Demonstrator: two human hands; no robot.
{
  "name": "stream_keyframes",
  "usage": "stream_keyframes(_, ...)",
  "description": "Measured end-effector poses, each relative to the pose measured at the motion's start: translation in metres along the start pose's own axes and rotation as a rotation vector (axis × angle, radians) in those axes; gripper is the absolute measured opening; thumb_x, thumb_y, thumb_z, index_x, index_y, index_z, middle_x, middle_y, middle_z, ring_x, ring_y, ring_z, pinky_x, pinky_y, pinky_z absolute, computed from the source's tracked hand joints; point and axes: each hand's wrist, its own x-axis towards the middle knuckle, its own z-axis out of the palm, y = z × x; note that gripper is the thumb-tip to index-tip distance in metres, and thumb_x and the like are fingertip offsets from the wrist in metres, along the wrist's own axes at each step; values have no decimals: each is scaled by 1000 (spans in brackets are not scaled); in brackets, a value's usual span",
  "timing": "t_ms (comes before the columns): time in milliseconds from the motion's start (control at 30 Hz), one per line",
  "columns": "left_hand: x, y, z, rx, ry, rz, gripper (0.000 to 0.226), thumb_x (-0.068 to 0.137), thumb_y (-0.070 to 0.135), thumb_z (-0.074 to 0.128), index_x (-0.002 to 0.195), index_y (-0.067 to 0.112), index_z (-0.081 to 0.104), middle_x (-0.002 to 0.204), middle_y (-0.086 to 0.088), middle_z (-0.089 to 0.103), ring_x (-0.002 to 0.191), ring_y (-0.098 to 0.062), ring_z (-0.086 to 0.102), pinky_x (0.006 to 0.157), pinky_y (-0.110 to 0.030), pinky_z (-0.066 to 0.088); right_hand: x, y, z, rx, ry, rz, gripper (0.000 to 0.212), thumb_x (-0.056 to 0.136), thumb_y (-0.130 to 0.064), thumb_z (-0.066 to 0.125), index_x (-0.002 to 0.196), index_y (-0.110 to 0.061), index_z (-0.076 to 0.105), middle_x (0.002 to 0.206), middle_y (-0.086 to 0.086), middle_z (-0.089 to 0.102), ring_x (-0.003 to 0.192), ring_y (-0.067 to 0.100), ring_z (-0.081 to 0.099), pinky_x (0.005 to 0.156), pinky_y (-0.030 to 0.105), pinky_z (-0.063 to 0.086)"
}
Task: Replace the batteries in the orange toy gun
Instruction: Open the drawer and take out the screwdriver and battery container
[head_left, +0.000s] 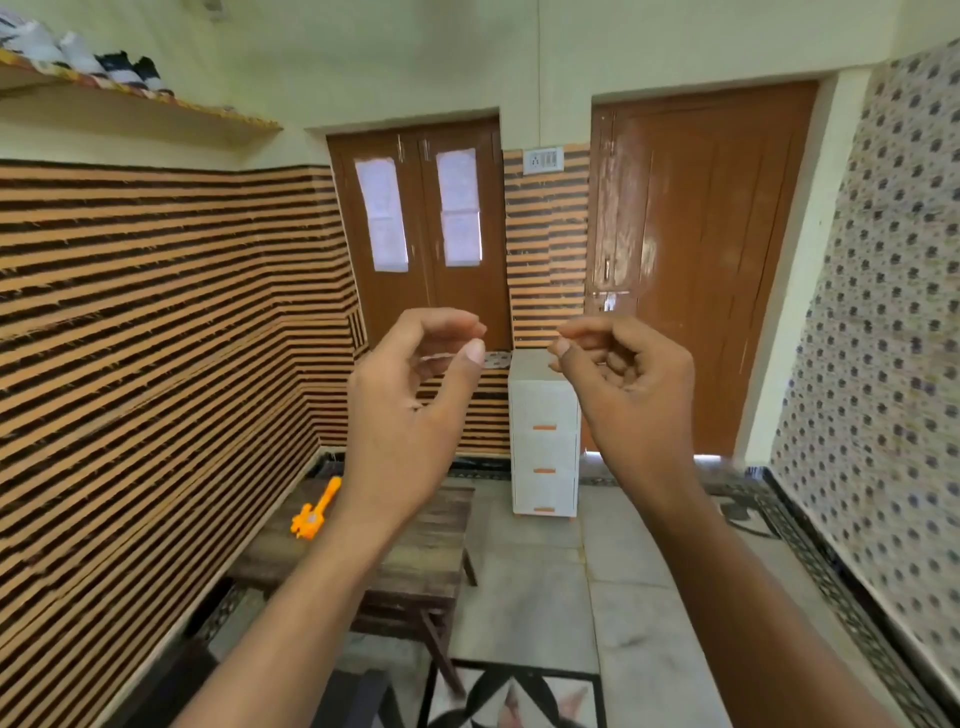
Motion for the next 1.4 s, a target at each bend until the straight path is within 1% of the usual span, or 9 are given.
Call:
stream_keyframes(100,-14,-16,20,-14,-21,-87,14,99,9,66,112,10,72,108,1,74,106,-18,70,92,-33,58,-6,23,-10,18,-4,49,11,95,-5,73,102,-13,76,93,0,75,89,17,73,80,43,65)
stream_keyframes(200,-29,-37,44,-35,-42,-162,14,99,7,67,112,9,72,108,-1,75,106,-19,70,93,-33,58,-13,53,-18,21,-18,104,9,95,-5,74,101,-10,76,89,2,75,86,19,73,78,47,65)
stream_keyframes(400,-34,-99,75,-77,-60,-297,16,98,9,68,114,11,71,110,-1,75,109,-21,71,97,-42,58,-15,111,-12,57,-15,232,9,94,-4,73,97,-13,76,85,2,75,83,21,75,79,43,66)
stream_keyframes(500,-22,-146,89,-91,-65,-336,16,99,11,68,114,13,71,111,-2,76,110,-24,71,98,-47,58,-4,150,5,38,-16,283,6,95,-7,74,97,-12,76,86,3,75,84,23,76,80,45,65)
stream_keyframes(733,41,-254,114,-131,-76,-429,14,99,11,67,112,13,72,108,0,77,109,-19,73,97,-39,58,52,240,67,-49,-7,381,3,96,-14,74,95,-17,76,87,-4,77,85,19,76,79,44,66)
stream_keyframes(867,93,-317,129,-141,-68,-447,14,99,10,68,112,11,72,107,1,78,105,-16,74,94,-35,60,98,298,112,-33,35,403,3,95,-12,74,95,-14,76,86,0,77,85,22,76,79,45,66)
stream_keyframes(1100,163,-426,180,-126,-73,-492,14,97,10,68,110,14,71,103,2,78,102,-17,74,93,-41,60,167,405,149,-78,44,438,7,95,-15,74,93,-22,74,86,-7,76,83,14,76,73,22,62)
stream_keyframes(1267,201,-504,239,-100,-89,-510,15,95,7,70,109,12,71,102,5,77,99,-10,73,91,-32,60,215,500,154,-92,75,484,11,94,-13,75,90,-23,74,84,-5,76,82,17,76,75,29,64)
stream_keyframes(1400,247,-570,299,-65,-118,-529,16,95,8,70,110,12,71,105,5,76,101,-10,72,94,-33,59,276,583,153,-89,58,502,5,94,-12,74,95,-16,76,86,-1,76,83,21,75,73,32,64)
